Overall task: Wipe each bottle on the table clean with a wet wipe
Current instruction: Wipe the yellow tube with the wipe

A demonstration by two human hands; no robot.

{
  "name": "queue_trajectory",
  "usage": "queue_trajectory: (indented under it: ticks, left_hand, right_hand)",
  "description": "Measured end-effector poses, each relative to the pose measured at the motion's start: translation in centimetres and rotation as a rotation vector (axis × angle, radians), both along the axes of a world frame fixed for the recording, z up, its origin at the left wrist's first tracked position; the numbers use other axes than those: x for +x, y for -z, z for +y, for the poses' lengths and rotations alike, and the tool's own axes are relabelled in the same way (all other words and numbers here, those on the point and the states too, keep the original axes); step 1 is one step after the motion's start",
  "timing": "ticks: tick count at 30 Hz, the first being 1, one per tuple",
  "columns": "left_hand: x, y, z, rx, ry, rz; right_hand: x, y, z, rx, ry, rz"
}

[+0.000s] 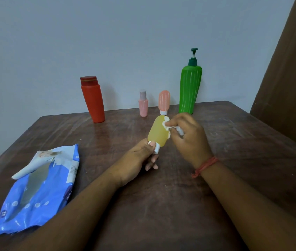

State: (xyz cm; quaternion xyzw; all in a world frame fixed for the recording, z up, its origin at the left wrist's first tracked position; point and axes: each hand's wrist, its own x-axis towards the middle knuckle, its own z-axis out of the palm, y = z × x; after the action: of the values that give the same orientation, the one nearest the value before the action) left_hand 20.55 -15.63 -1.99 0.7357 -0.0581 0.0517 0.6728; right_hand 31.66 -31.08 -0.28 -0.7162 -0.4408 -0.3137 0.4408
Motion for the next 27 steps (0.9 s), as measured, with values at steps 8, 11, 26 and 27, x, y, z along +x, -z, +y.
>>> queue_trajectory:
  ticks: [8, 11, 26, 27]
  left_hand:
    - [0.4, 0.4, 0.6, -0.224, -0.026, 0.031]
    - [0.5, 0.5, 0.9, -0.284, -0.019, 0.02]
    - [0.0, -0.1, 0.0, -0.242, 0.146, 0.056]
    - [0.0, -0.1, 0.1, -0.255, 0.146, 0.051]
  right_hand:
    - [-1.5, 0.3, 0.5, -0.146, -0.16, -0.062]
    - [-1.9, 0.6, 0.8, -0.198, -0.195, -0.102]
    - [-0.1, 0.5, 1.3, 0.658, -0.458, 1.046]
    - [-0.4, 0.4, 1.3, 0.664, -0.513, 1.092]
